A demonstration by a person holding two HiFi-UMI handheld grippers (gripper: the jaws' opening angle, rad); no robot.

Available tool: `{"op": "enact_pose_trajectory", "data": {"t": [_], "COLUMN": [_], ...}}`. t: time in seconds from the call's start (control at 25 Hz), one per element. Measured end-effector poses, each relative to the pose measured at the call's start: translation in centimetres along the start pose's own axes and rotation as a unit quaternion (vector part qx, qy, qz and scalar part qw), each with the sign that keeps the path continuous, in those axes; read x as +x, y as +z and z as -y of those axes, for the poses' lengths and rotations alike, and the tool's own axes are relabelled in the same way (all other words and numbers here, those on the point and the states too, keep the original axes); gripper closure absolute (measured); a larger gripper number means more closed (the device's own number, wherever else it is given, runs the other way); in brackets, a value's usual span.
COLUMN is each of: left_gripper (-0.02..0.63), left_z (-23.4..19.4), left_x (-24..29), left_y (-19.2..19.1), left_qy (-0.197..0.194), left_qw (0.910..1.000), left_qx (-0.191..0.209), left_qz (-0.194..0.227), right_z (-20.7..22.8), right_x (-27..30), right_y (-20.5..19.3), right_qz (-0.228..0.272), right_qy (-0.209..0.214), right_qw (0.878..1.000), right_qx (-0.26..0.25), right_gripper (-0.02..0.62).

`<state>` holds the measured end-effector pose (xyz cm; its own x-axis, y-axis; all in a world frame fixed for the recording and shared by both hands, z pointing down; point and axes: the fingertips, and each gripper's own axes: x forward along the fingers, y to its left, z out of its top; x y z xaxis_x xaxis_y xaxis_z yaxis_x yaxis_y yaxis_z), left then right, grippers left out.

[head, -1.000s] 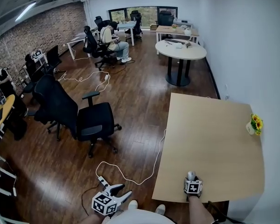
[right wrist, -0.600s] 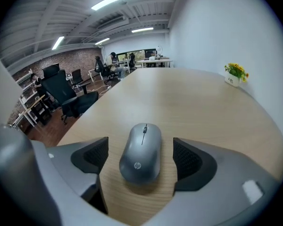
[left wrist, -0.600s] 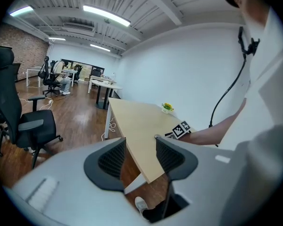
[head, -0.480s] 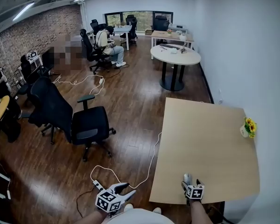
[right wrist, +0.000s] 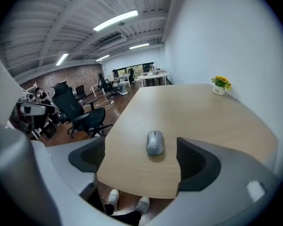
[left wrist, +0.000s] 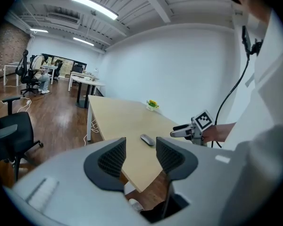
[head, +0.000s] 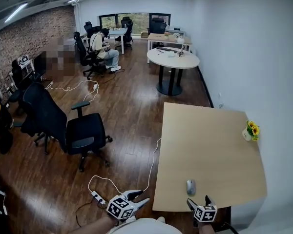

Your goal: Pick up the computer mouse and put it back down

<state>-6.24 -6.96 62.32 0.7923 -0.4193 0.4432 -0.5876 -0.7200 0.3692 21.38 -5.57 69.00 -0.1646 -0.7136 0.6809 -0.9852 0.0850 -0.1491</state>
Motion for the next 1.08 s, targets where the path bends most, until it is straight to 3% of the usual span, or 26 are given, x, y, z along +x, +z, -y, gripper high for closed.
{"op": "enact_pose_trajectory", "data": {"t": [0.2,0.48,1.08], "left_gripper": [0.423,0.423,0.423], "left_z": [0.6,1.1,0.3], "left_x": [0.8,1.1,1.0], "left_y": [0.0,0.4,-0.1], "left_qy": [-0.021,-0.029,-0.002], "left_qw": [0.9997,0.9994,0.9999], "left_qx": [0.011,0.017,0.003], "left_qz": [-0.008,-0.010,-0.015], "right_z": [-0.4,0.4,-1.3], "right_x": [-2.3,-2.9,-0.9], "right_y": [0.6,0.7,2.3], "right_qz": [0.034,0.036,0.028], "right_qy": [-0.015,-0.034,0.001], "right_qw": [0.999,0.998,1.000], "right_qx": [0.025,0.025,-0.007], "right_gripper": [0.124,0.147,0.161]}}
